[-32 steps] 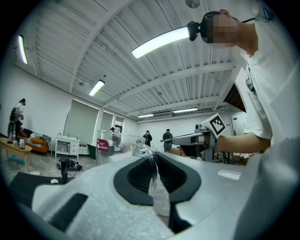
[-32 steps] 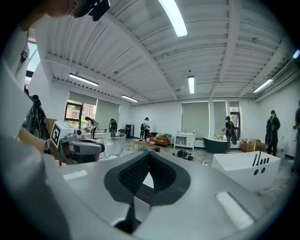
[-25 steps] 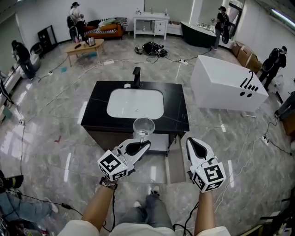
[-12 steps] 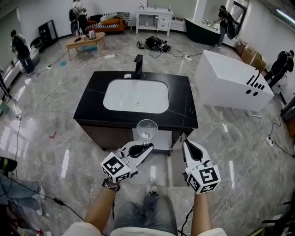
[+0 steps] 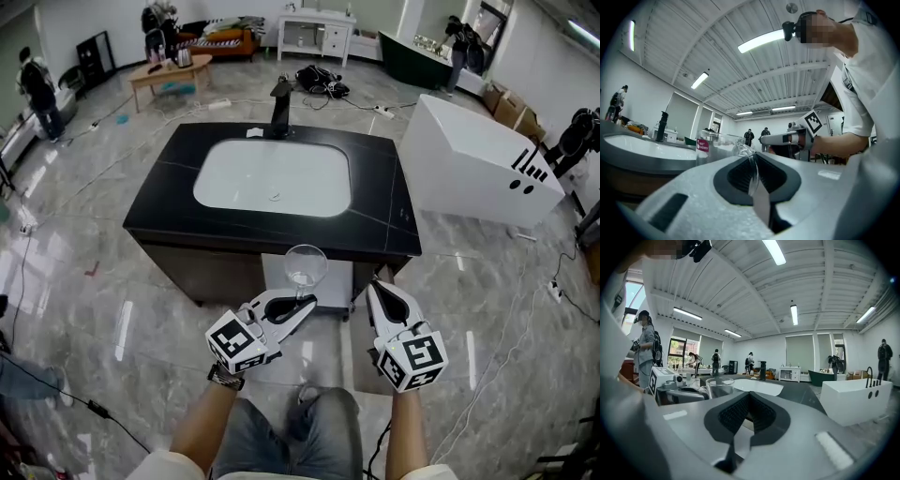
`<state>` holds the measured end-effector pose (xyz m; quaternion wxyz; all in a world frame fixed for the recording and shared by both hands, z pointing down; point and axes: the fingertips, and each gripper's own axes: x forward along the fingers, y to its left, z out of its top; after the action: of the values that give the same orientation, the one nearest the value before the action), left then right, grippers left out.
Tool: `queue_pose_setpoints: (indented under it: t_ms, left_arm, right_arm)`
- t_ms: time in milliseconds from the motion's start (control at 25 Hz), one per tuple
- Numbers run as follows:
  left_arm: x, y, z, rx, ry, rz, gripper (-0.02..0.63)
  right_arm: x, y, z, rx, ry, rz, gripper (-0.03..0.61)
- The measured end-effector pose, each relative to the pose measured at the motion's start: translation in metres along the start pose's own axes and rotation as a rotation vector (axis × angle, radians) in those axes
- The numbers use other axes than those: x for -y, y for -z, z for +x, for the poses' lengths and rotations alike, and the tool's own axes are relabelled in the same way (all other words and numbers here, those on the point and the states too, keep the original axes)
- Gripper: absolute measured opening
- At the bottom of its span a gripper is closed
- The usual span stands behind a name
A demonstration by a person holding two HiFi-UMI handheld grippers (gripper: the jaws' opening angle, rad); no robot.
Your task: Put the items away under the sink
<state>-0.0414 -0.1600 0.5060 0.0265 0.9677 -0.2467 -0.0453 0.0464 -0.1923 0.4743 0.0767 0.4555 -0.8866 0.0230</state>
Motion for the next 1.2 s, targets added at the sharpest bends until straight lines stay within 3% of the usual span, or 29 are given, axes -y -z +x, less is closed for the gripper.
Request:
queue_pose_setpoints:
  t_ms: [240, 480, 800, 1200]
  left_arm:
    - [-0.027, 0.072, 0.005, -0.008, -0.023, 0.016, 0.02]
    - [-0.048, 0.152, 0.008, -0.009, -0.044, 0.084, 0.02]
    - [-0.066, 0.245, 0.007, 0.013, -0.07, 0.084, 0.02]
    - [-0.115, 0.312, 0.021, 0.014, -0.124, 0.038, 0.021]
  right_arm:
    - [0.002, 0.053, 0.032, 0.055, 0.009, -0.016, 0.006]
    - [-0.001, 0.132, 0.06, 0.091, -0.011, -0.026, 0.006]
    - [-0.001, 0.236, 0.078, 0.062, -0.006, -0.057, 0.006]
    - [0.023, 0.288, 0.111, 0.042, 0.002, -0.043, 0.006]
